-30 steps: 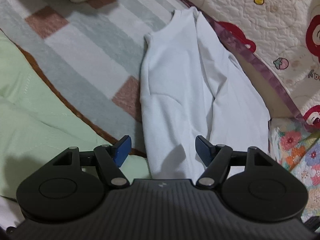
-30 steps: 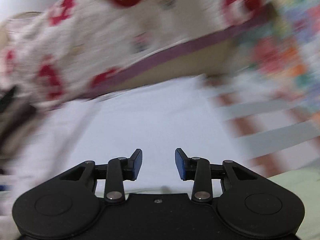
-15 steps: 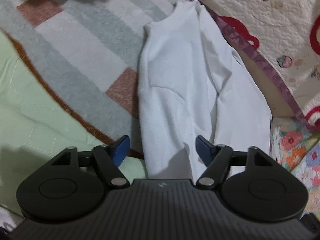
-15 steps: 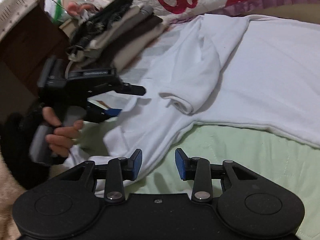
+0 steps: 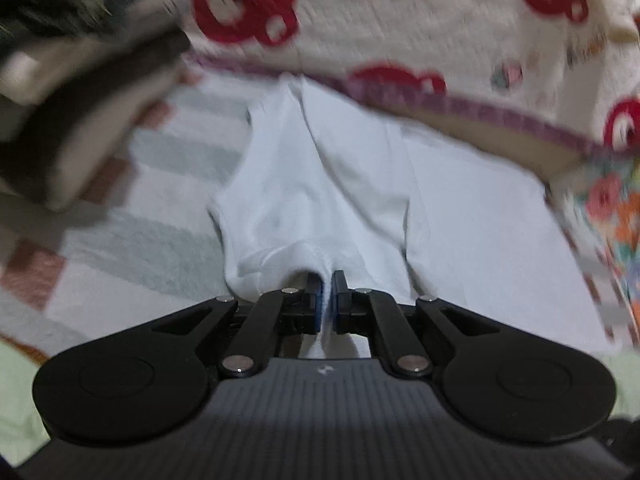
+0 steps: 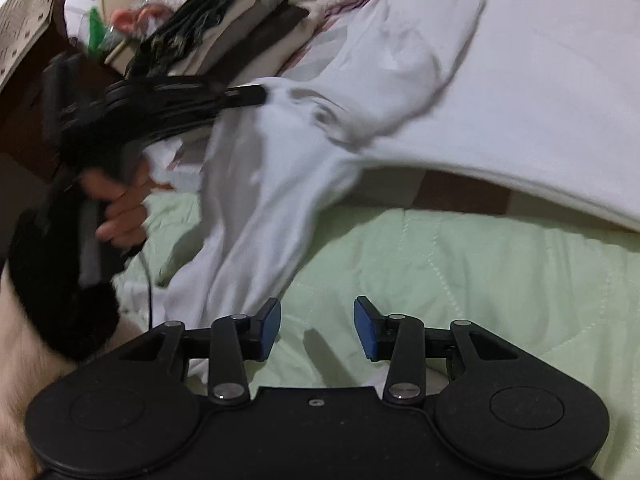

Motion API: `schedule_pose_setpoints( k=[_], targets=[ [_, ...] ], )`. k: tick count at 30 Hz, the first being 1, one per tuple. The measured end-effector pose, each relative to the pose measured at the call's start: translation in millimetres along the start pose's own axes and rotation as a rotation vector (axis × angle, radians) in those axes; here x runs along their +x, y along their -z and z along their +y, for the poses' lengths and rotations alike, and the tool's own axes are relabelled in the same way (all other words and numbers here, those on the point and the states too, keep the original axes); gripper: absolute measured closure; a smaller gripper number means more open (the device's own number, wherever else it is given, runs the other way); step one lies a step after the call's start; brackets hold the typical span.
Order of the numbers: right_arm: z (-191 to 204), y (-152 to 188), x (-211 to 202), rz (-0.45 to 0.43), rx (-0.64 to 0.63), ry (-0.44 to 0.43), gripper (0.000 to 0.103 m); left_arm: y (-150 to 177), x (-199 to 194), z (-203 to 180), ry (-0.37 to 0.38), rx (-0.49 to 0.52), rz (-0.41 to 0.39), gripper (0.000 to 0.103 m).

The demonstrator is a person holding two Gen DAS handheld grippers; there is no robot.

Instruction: Fold clothes

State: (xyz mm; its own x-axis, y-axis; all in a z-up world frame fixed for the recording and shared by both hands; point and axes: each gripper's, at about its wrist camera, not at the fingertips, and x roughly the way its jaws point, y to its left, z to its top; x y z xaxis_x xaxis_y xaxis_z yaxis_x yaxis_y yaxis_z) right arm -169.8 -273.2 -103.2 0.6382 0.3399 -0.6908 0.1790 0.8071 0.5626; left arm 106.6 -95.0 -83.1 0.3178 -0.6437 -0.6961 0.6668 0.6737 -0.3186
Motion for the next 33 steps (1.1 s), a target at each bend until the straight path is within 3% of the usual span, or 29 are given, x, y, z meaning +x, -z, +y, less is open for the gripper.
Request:
schedule_pose_setpoints(
  k=[4, 9, 12, 14, 15, 22, 23, 27, 30, 33],
  targets=[
    [8, -5, 12, 0.05, -0.028, -0.045, 0.054, 5, 9, 16, 0.02, -0.063, 0.021, 0.098],
    [10, -8, 35, 0.079, 0.113, -0.229, 0.052, 9, 12, 29, 0.044, -0.141, 0.023, 0.098],
    [17, 1, 57, 0.117, 0.164, -0.274, 0.051, 11, 11, 33, 0.046, -0.165, 0.015, 0.098],
    [23, 3, 63, 0.137, 0.129, -0.257, 0.067, 10, 7, 30, 0.032, -0.157, -0.001, 0.098],
    [23, 2, 55, 0.102, 0.126, -0.293, 0.091, 10, 3, 30, 0.014, -0.153, -0.011, 0.098],
    [20, -4, -1, -0.142, 0.109, -0.529, 0.091, 10, -30, 47, -0.06, -0.221, -0.073, 0.096],
    [16, -8, -9, -0.164, 0.105, -0.498, 0.091, 10, -38, 47, -0.047, -0.23, -0.082, 0.092],
    [-3, -16, -30, -0.207, 0.106, -0.322, 0.091, 16, -70, 43, 0.114, -0.299, -0.106, 0.044],
    [-18, -24, -37, -0.241, 0.088, -0.157, 0.089, 24, -77, 29, 0.228, -0.274, -0.072, 0.037],
    [-29, -40, -31, -0.234, 0.035, 0.032, 0.087, 34, -70, 6, 0.227, -0.182, 0.001, 0.029]
  ],
)
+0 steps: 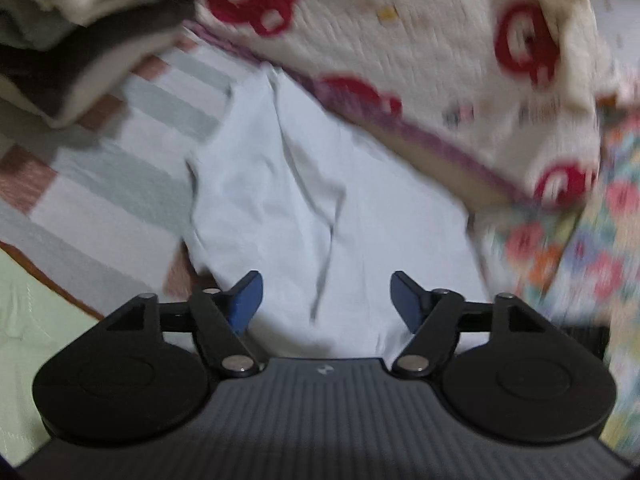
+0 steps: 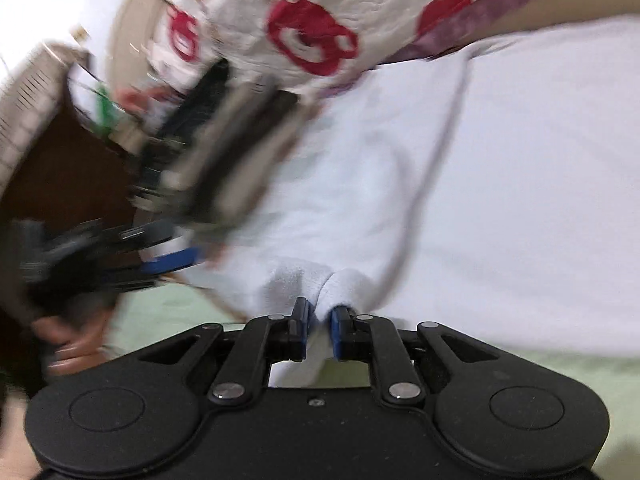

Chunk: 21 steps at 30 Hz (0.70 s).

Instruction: Fold clothes

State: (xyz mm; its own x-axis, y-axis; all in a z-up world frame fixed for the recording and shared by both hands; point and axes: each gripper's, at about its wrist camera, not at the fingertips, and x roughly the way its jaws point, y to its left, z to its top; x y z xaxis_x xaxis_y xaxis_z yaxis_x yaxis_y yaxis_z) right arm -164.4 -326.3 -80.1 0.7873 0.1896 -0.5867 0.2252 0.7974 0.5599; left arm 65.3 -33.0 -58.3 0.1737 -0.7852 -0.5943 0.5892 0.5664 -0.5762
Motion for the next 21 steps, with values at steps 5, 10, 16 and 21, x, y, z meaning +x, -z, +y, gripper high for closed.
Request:
schedule_pose_setpoints(
  k=[5, 10, 16, 21],
  targets=[
    [-22, 3, 0, 0.003, -0.025, 0.124, 0.07, 23, 24, -28, -0.049, 0.13, 0.138, 0.025],
    [-33, 19, -14, -0.019, 0.052, 0.081, 0.065, 44, 41, -52, -0.009, 0.288, 0.228, 0.025],
    [-32, 37, -23, -0.012, 0.068, 0.026, 0.064, 59, 69, -64, -0.115, 0.381, 0.278, 0.025],
    [-18, 38, -24, -0.008, 0.065, -0.006, 0.064, 65, 45, -68, -0.087, 0.334, 0.237, 0.099]
  ],
)
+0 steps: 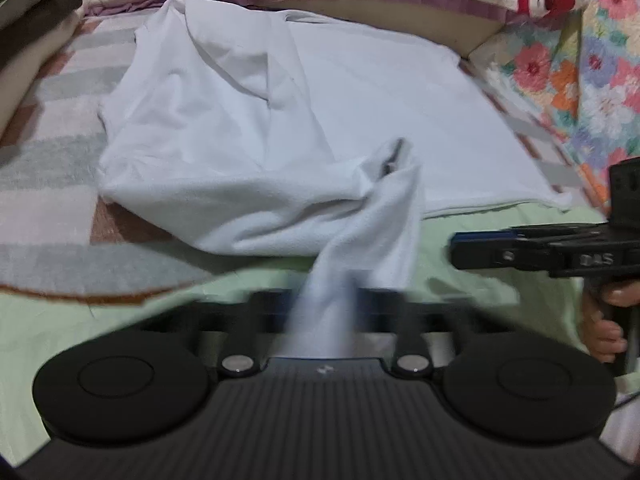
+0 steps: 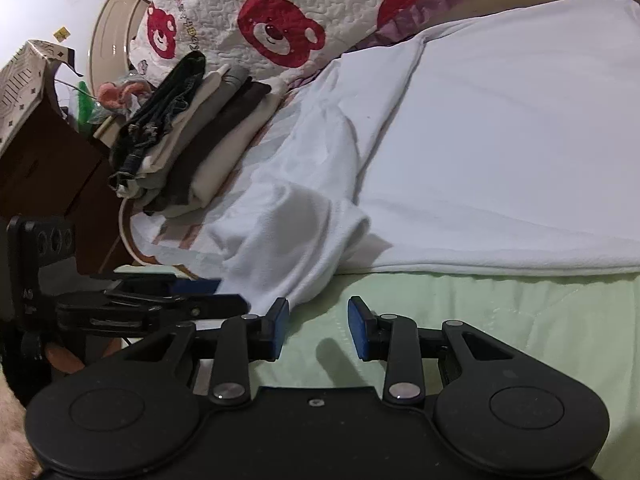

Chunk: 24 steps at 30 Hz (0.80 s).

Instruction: Fold clothes

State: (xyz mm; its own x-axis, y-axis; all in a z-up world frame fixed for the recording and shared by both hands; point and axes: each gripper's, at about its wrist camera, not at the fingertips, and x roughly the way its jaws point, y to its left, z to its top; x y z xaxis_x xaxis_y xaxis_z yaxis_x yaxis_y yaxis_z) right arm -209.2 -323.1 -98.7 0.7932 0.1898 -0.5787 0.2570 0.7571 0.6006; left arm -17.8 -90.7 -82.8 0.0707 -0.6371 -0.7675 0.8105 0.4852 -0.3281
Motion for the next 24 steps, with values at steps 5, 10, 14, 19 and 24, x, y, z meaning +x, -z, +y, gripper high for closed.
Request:
schedule_pose_setpoints(
  k=[5, 10, 14, 19, 24],
  targets=[
    [8, -7, -13, -0.014, -0.026, -0.034, 0.062, 12, -26, -12, 0.049, -0.134, -0.005, 0.1],
    [-3, -9, -8, 0.013, 0.016, -0.063, 0.06, -10, -35, -34, -0.017, -0.156, 0.167, 0.1],
    [-13, -7, -1, 0.053, 0.119, -0.165, 0.058, -33, -54, -72, -0.099, -0.076, 0.307, 0.1],
    [-6, -9, 4, 0.103, 0.115, -0.221, 0.057, -20, -70, -111, -0.356, 0.133, 0.401, 0.1],
    [4, -11, 5, 0.143, -0.003, -0.223, 0.057, 9, -73, -96, -0.429, 0.061, 0.378, 0.1]
  ],
)
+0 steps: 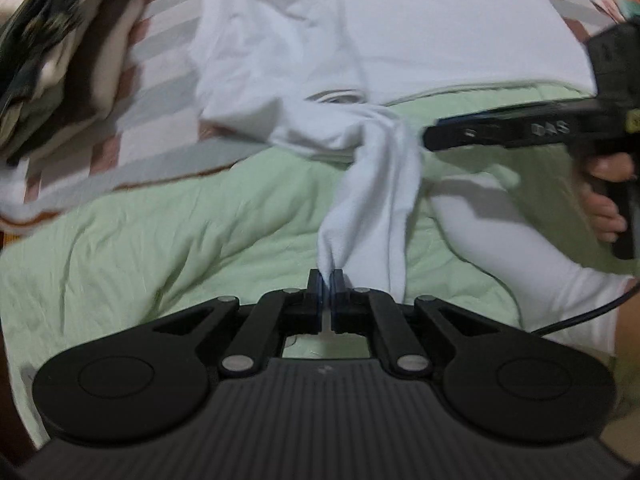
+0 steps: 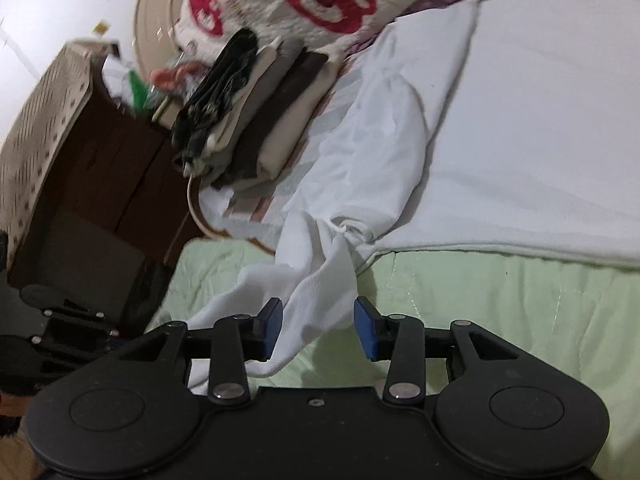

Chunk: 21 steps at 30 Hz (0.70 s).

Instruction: Fold clothes

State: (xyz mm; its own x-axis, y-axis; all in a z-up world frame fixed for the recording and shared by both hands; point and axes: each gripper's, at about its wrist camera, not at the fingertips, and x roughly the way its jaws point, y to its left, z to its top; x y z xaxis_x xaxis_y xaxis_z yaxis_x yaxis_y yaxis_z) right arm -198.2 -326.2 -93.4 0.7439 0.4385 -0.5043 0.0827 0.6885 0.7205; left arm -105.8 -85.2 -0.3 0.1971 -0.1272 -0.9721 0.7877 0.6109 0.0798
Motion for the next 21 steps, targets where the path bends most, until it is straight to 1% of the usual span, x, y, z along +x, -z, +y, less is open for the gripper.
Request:
schedule_pose_setpoints(
  k=[6, 8, 10, 13, 16, 18, 19, 20, 21],
  targets=[
    [26, 4, 0, 0.063, -0.325, 0.113, 0.057, 35, -5, 29, 0.019, -0.095, 0.007, 0.1],
    [37, 4, 1, 0.077, -0.417, 0.148, 0.055, 47, -7, 38, 0.026, -0.127, 0.01, 0.1],
    [43, -1, 8, 0.097, -0.406, 0.163, 0.049, 59, -8, 48, 0.032, -0.159, 0.012, 0.1],
    [53, -7, 22, 0.126, -0.403, 0.184, 0.049, 76, -10, 62, 0.042, -0.201, 0.02, 0.1],
    [64, -8, 45, 0.151, -0.423, 0.204, 0.049, 89, -2, 71, 0.042, -0.152, 0.09, 0.1],
    [67, -5, 61, 0.172, -0.463, 0.23, 0.049, 86, 12, 74, 0.042, -0.113, 0.161, 0.097],
    [67, -2, 69, 0.179, -0.481, 0.249, 0.049, 80, 17, 75, 0.052, -0.082, 0.173, 0.097],
    [66, 2, 73, 0.169, -0.491, 0.259, 0.049, 75, 18, 72, 0.065, -0.043, 0.156, 0.097],
    [66, 6, 73, 0.155, -0.499, 0.241, 0.049, 69, 19, 70, 0.08, 0.002, 0.135, 0.092]
  ],
)
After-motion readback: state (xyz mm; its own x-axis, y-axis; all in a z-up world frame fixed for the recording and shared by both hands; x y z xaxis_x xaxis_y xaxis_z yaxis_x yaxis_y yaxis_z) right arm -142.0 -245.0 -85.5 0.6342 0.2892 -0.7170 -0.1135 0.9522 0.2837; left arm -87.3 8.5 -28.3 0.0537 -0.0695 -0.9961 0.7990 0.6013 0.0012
